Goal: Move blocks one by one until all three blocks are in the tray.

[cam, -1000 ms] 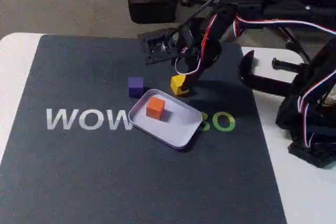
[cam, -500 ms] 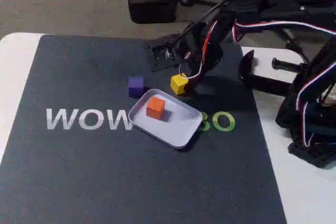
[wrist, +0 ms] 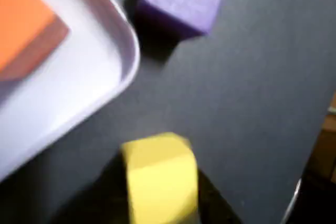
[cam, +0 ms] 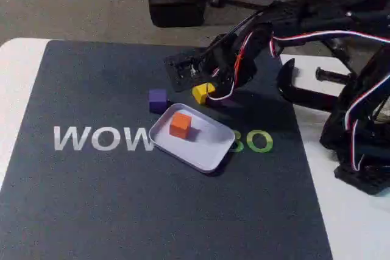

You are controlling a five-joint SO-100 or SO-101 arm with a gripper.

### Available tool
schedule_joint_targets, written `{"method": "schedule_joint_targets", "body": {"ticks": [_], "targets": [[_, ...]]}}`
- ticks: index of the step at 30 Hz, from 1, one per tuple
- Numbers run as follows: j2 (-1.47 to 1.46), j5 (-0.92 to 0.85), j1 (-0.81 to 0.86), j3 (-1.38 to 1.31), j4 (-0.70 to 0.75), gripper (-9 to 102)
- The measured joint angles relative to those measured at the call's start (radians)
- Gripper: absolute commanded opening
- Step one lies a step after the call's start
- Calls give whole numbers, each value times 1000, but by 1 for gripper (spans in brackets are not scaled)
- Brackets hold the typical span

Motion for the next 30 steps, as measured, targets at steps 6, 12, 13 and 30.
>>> {"method": "schedule_joint_targets", "body": {"ticks": [6,12,13,30], "targets": [[-6,43,-23,15,-63,-8],[67,190,-84,18,-72,-8],[98,221,-98,18,-72,-8],[581,285,-270,153,149,-8]]}}
